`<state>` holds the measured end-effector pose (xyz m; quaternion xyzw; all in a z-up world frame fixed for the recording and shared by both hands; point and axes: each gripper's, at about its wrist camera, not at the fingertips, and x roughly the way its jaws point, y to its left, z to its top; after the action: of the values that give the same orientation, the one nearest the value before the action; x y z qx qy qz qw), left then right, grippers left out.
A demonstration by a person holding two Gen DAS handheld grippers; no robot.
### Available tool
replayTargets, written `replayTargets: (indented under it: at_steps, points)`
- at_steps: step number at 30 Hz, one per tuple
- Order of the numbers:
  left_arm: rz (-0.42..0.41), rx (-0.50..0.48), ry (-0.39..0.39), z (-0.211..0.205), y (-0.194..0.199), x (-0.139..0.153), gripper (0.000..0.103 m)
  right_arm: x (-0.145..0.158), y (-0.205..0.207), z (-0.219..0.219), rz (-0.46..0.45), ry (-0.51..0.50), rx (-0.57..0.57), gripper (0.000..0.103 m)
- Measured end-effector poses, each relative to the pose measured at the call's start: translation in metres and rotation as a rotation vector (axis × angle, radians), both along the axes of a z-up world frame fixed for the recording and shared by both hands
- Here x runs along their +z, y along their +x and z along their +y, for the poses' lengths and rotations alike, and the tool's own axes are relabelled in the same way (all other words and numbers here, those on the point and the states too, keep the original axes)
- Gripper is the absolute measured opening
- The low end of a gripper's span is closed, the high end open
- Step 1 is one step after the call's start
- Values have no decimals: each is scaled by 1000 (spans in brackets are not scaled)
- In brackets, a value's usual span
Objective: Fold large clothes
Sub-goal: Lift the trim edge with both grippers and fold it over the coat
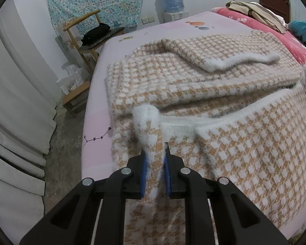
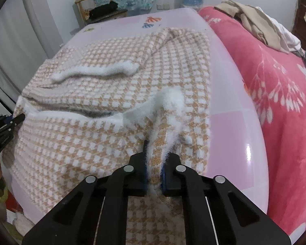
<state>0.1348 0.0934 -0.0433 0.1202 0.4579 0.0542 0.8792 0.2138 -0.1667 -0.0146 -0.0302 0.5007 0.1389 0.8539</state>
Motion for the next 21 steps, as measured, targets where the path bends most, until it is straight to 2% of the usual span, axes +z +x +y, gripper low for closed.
replayTargets:
  at_steps: [21]
  points:
    - [-235, -33, -48, -5, -55, 71, 11, 56, -47, -16, -154, 86, -68, 5]
